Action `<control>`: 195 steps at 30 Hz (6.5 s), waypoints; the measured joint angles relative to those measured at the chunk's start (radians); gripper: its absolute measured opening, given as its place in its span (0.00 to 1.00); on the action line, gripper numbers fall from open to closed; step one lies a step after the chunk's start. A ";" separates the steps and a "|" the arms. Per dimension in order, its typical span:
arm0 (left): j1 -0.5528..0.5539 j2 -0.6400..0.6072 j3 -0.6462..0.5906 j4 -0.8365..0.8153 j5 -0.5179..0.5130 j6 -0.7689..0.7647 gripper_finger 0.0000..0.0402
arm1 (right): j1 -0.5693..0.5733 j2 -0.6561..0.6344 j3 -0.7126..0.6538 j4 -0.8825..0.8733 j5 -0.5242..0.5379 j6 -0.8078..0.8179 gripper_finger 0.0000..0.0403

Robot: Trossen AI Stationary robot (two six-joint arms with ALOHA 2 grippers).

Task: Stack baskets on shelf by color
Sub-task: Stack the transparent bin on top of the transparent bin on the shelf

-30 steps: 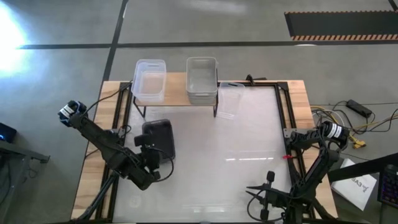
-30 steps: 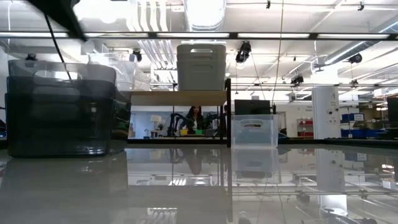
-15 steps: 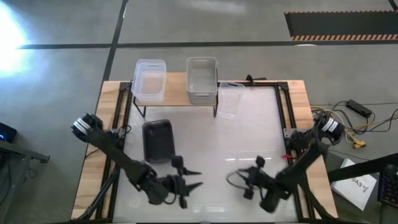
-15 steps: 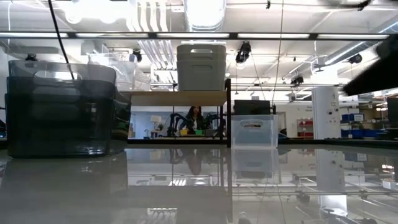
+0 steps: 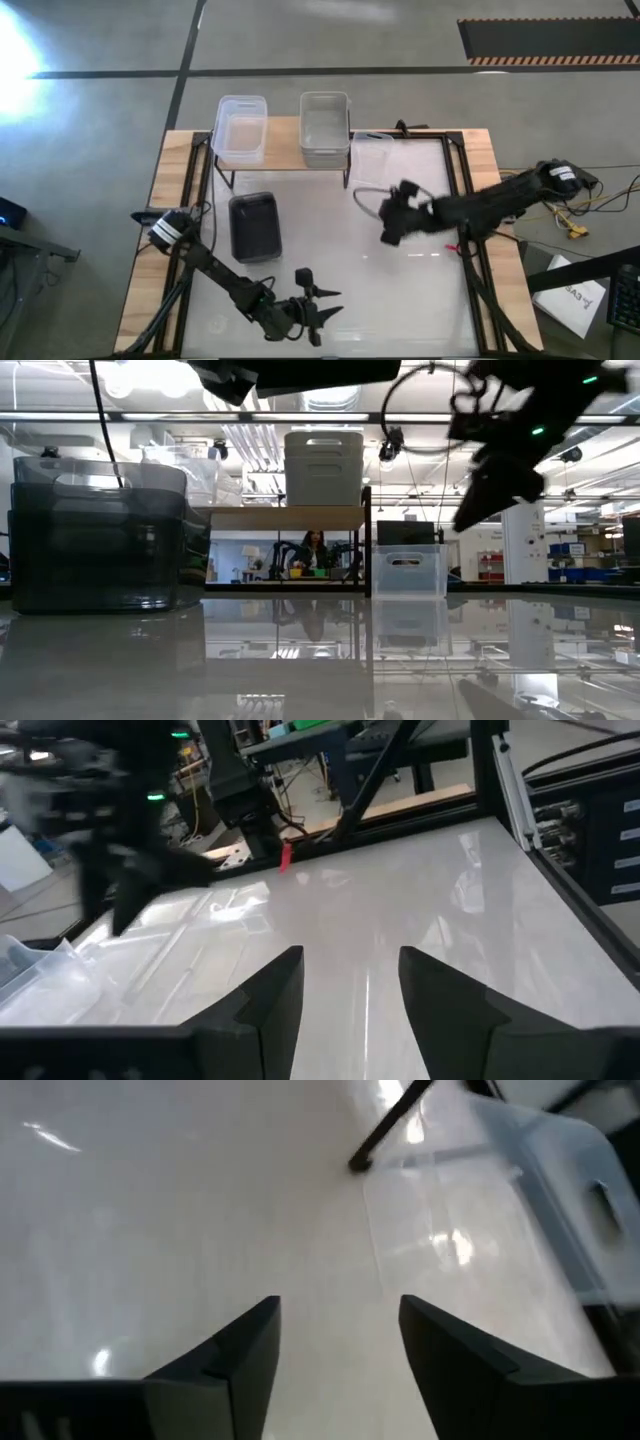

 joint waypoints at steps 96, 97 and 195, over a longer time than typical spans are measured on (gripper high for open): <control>0.006 -0.176 0.033 -0.651 0.420 -0.657 0.38 | 0.730 0.557 -0.038 0.923 0.281 0.384 0.31; 0.013 -0.176 0.030 -0.671 0.441 -0.689 0.38 | 0.729 0.568 -0.036 0.930 0.281 0.385 0.31; 1.275 -0.879 0.302 -1.902 0.741 0.637 0.00 | 0.688 0.644 0.032 0.954 0.297 0.428 0.15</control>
